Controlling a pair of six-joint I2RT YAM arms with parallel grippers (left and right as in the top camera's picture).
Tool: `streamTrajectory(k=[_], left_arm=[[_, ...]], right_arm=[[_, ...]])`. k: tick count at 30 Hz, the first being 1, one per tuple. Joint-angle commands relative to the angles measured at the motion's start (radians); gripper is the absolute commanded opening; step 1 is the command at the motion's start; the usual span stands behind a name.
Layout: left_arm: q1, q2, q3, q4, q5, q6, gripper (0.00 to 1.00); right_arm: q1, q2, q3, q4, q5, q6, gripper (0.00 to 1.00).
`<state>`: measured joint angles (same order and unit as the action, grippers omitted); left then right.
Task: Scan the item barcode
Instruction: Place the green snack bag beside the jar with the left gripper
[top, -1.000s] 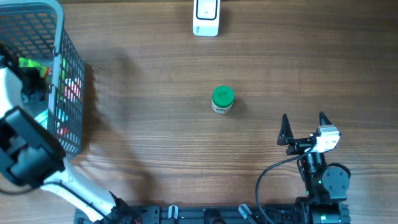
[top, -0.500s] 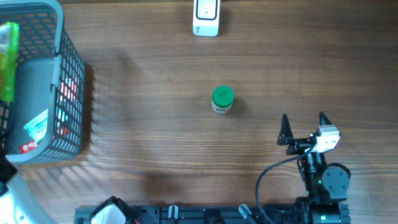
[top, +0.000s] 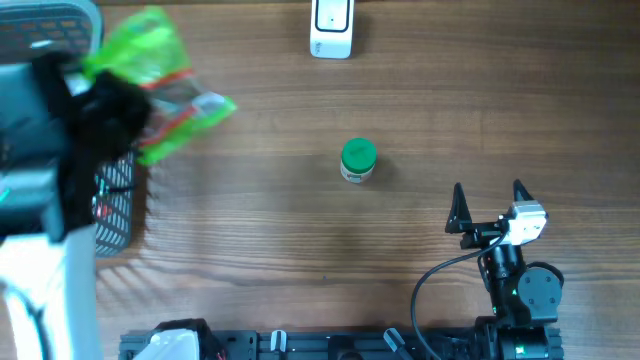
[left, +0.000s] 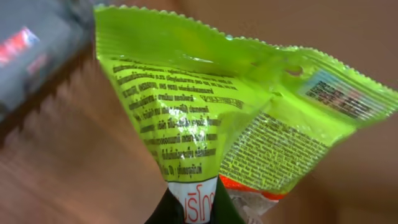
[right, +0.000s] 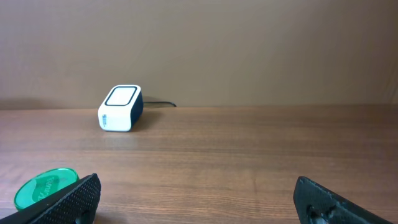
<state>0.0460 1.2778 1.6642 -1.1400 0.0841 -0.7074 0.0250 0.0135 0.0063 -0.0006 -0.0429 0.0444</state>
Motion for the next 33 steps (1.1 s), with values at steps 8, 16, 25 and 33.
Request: streamTrajectory(k=[8,16,25,33], left_arm=[[-0.346,0.338,-0.290,0.181,-0.058,-0.041,0.04],[-0.532,0.512,-0.460,0.480,-0.001,-0.039,0.04],[-0.468,0.322,-0.446,0.399,-0.158,-0.028,0.96],[-0.394,0.045,-0.399,0.360,-0.089,0.001,0.29]], right_arm=[[0.005,-0.006,-0.001,0.003,0.017,0.009,0.99],[0.005,-0.006,-0.001,0.003,0.017,0.008,1.00],[0.005,-0.006,-0.001,0.003,0.017,0.009,1.00],[0.005,-0.006,-0.001,0.003,0.016,0.009,1.00]])
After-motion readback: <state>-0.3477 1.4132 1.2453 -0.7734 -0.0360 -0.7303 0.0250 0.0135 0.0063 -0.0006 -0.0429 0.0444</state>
